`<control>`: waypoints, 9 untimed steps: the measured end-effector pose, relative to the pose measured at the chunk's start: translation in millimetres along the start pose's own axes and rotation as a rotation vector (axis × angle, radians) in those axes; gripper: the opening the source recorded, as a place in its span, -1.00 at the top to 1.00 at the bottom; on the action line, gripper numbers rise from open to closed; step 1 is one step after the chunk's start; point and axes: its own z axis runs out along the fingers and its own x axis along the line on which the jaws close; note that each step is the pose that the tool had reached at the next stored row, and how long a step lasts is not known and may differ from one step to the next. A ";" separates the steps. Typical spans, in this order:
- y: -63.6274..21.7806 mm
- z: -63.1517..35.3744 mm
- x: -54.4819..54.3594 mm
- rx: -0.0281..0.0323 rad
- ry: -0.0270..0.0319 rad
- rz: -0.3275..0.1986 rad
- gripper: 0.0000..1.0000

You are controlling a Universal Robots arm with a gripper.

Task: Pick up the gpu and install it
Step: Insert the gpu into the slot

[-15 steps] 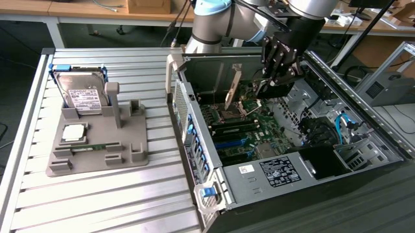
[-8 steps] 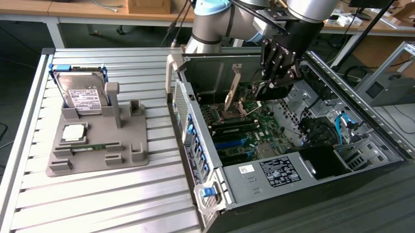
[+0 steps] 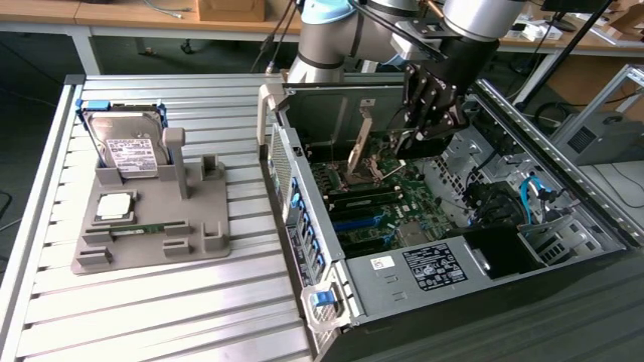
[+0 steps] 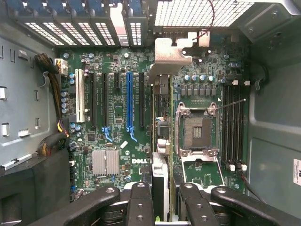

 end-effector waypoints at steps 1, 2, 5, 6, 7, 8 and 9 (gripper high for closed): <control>0.0 0.2 0.0 0.0000 0.0000 0.000 0.47; 0.0 0.4 0.0 0.0000 0.0000 0.000 0.47; 0.4 1.2 0.2 0.0000 0.0000 0.000 0.47; 0.6 1.4 0.2 0.0000 0.0000 0.000 0.47; 0.7 1.7 0.3 0.0000 0.0000 0.000 0.47; 0.8 2.1 0.4 0.0000 0.0000 0.000 0.47; 0.9 2.5 0.5 0.0000 0.0000 0.000 0.47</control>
